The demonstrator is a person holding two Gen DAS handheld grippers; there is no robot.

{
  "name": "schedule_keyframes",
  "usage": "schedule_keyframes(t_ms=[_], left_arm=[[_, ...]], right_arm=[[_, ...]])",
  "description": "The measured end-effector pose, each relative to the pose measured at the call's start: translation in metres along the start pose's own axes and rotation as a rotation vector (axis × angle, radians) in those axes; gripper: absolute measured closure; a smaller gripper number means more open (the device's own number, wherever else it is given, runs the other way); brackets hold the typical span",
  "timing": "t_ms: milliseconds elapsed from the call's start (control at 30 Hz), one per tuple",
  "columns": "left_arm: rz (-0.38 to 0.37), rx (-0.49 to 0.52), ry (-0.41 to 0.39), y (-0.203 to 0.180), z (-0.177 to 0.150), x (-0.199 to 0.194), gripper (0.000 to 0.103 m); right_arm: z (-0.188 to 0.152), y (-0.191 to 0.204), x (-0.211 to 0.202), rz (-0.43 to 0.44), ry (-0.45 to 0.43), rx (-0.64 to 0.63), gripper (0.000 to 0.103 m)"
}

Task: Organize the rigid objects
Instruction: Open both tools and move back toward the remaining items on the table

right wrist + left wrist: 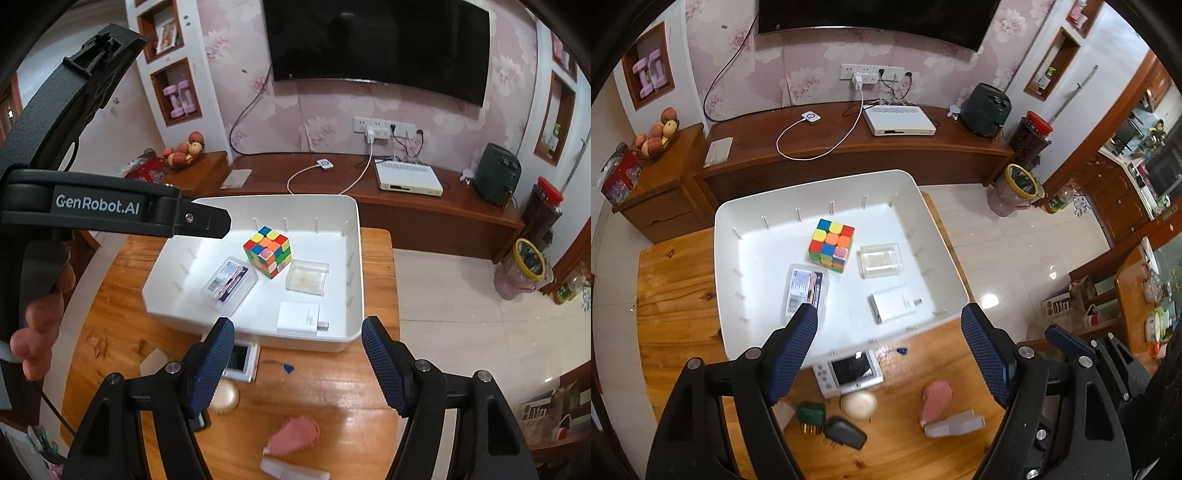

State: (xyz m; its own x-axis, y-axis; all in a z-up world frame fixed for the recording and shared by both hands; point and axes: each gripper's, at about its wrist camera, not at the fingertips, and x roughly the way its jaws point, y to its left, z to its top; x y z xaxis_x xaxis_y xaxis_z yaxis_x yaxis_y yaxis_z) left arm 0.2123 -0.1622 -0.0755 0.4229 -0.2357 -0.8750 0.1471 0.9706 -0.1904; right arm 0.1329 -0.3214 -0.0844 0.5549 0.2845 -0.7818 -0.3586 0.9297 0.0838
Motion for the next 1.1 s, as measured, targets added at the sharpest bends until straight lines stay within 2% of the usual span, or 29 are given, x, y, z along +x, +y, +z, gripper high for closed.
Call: schedule_keyframes(t_ms=[233, 467, 667, 833, 1100], left_arm=[[0.034, 0.119, 0.015, -0.014, -0.043, -0.008, 0.02], [0.031, 0.164, 0.079, -0.009, -0.089, 0.009, 0.02], [-0.005, 0.187, 0.116, -0.001, -0.125, 0.031, 0.02], [-0.041, 0.263, 0.146, 0.002, -0.151, 0.051, 0.02], [-0.065, 0.349, 0.214, 0.009, -0.176, 0.085, 0.021]], right_arm=[[-0.031, 0.009, -0.025, -0.007, -0.02, -0.082, 0.031], [-0.077, 0.019, -0.029, -0.015, -0.012, -0.196, 0.031], [-0.119, 0.019, -0.013, -0.012, 0.04, -0.256, 0.031], [-0.143, 0.021, 0.004, 0.002, 0.078, -0.283, 0.031], [-0.174, 0.024, 0.037, -0.006, 0.157, -0.32, 0.031]])
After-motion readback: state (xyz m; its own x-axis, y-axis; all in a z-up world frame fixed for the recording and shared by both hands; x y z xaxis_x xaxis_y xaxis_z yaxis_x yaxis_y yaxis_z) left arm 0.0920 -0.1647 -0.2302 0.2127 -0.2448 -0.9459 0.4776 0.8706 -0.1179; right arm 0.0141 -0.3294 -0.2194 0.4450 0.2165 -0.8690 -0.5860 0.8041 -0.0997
